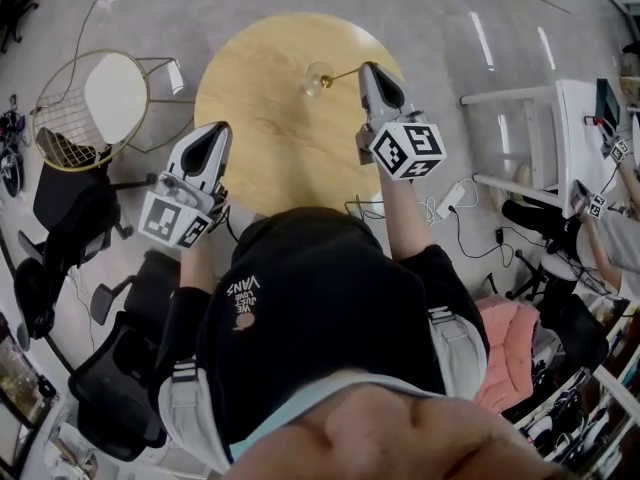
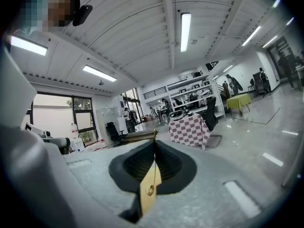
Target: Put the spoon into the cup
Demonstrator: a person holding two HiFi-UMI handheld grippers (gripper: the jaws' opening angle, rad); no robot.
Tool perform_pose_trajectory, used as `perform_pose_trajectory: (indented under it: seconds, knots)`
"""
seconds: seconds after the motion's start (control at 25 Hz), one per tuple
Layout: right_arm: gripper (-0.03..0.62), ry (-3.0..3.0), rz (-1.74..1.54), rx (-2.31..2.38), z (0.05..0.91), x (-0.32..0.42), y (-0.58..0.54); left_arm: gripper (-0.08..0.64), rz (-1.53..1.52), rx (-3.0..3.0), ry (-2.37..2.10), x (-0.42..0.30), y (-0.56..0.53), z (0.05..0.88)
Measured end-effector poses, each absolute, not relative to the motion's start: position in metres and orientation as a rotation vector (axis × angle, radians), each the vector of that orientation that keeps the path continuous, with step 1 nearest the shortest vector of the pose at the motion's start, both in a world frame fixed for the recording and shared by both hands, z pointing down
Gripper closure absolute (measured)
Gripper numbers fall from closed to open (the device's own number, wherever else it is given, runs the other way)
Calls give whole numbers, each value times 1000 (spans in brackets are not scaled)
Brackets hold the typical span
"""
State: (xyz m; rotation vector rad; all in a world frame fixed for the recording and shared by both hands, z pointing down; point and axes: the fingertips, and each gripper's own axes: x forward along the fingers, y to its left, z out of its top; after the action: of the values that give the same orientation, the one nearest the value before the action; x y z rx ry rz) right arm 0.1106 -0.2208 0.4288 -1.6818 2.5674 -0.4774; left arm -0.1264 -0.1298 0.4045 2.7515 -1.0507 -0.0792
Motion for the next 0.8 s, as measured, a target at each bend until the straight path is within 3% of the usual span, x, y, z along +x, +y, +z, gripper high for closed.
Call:
perform_pose_trajectory:
  seconds: [0.8]
  knots:
    - [592,2607,-537,-1690,458,105,-243,557,-82,2707,-1103,-133,-132,415]
